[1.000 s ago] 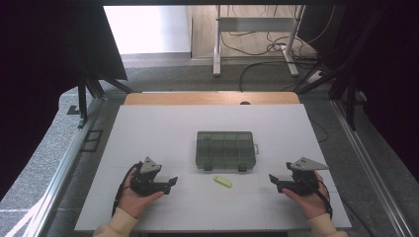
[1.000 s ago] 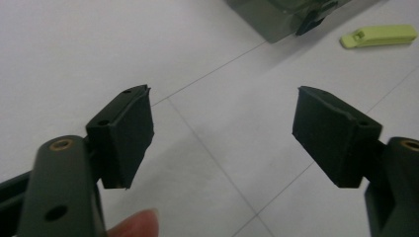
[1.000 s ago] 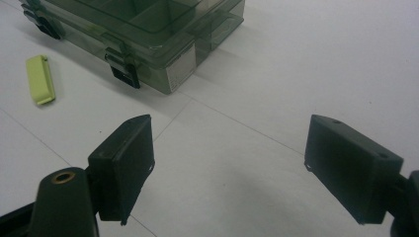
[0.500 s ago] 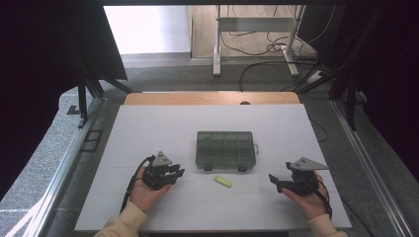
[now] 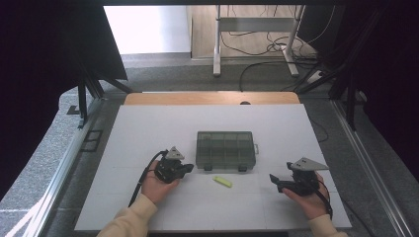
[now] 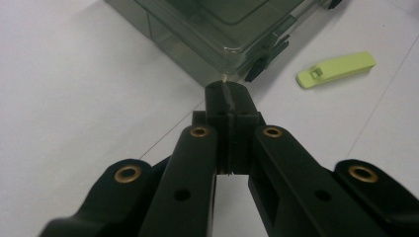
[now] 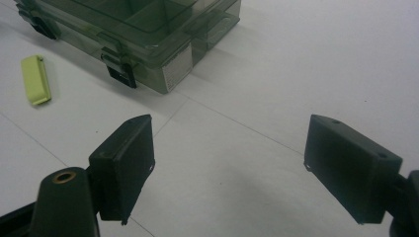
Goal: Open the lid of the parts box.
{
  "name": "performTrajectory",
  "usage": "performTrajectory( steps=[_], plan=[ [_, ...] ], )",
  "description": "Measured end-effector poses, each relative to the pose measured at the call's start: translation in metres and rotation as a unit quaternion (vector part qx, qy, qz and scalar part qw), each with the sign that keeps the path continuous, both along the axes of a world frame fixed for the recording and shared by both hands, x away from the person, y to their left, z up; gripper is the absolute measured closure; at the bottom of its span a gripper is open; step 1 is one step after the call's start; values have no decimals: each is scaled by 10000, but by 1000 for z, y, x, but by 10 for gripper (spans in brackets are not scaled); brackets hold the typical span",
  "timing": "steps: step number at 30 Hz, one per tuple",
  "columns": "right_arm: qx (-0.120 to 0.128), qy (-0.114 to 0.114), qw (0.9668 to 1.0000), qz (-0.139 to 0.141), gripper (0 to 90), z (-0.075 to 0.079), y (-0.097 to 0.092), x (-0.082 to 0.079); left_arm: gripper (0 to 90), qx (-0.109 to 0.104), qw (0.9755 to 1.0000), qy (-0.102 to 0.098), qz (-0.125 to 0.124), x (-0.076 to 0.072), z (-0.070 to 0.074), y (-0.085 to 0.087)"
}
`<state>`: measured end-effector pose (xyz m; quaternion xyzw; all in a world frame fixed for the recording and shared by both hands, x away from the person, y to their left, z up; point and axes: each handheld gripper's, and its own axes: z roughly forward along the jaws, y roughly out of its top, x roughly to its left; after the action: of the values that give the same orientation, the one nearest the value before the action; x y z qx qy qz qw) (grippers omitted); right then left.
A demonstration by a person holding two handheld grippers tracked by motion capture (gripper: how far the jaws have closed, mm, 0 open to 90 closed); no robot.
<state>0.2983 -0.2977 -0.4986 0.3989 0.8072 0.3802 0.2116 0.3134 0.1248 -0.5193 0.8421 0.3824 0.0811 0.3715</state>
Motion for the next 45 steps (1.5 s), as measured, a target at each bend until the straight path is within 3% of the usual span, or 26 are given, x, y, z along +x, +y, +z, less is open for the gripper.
performTrajectory(
  steps=[13, 45],
  plan=[
    [-4, 11, 10000, -29, 195, -1, -1, 1, 900, 103, 9999, 38, -92, 4, -3, -6],
    [-90, -29, 9999, -58, 196, -1, -2, 0, 900, 99, 9999, 4, -67, 5, -1, -7]
  ],
)
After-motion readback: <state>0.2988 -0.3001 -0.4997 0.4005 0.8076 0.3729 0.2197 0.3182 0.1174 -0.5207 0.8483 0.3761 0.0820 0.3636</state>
